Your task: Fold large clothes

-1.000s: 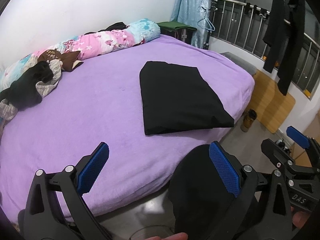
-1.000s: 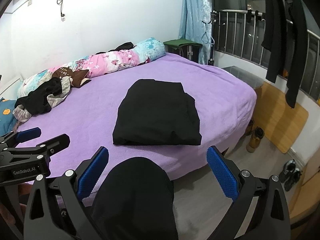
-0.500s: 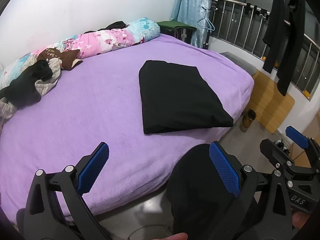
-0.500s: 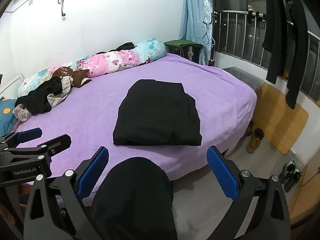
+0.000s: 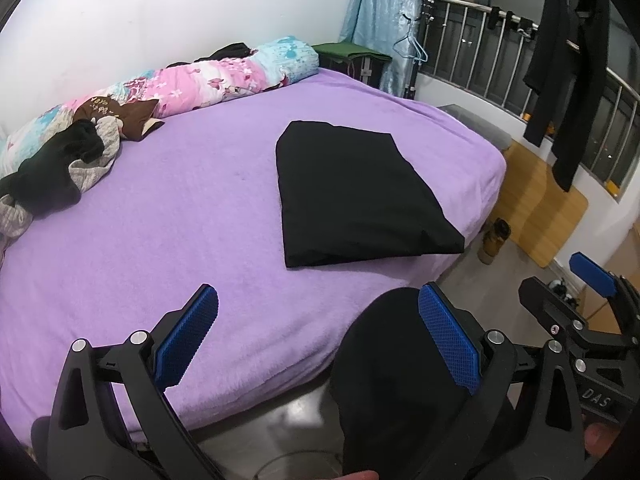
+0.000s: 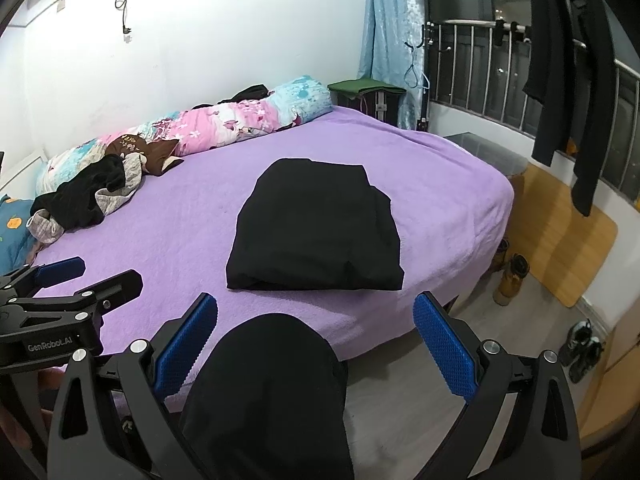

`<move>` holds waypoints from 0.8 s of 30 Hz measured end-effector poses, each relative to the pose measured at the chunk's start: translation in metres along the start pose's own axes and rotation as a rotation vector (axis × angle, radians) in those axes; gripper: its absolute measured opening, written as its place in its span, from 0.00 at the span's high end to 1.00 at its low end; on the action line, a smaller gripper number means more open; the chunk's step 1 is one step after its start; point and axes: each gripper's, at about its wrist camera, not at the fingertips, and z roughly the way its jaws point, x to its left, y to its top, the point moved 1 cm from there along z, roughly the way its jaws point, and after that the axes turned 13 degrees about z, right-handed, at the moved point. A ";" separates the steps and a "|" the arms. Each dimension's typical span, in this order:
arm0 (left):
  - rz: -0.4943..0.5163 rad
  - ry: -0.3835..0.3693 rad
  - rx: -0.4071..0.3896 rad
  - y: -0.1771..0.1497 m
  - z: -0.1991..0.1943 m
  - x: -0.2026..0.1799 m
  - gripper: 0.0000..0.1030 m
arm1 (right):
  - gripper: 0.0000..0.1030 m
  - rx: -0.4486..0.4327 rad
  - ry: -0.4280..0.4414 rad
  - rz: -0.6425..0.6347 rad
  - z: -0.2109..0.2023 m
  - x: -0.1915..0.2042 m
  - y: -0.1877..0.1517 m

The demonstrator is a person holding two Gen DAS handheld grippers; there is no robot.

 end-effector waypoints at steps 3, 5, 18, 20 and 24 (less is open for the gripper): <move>-0.001 0.001 0.001 -0.001 0.001 -0.001 0.06 | 0.06 0.004 -0.002 -0.004 0.002 0.000 -0.001; -0.002 0.003 0.000 -0.001 0.001 0.000 0.06 | 0.06 0.004 -0.001 -0.003 0.001 0.000 -0.001; -0.024 -0.007 -0.004 -0.003 0.000 0.002 0.06 | 0.06 0.002 -0.006 0.005 0.000 -0.002 -0.004; -0.020 -0.027 0.002 -0.002 0.001 0.002 0.06 | 0.06 0.003 -0.008 0.005 0.000 -0.002 -0.004; -0.017 -0.016 0.005 -0.002 0.002 0.002 0.06 | 0.06 0.003 -0.009 0.004 0.000 -0.003 -0.005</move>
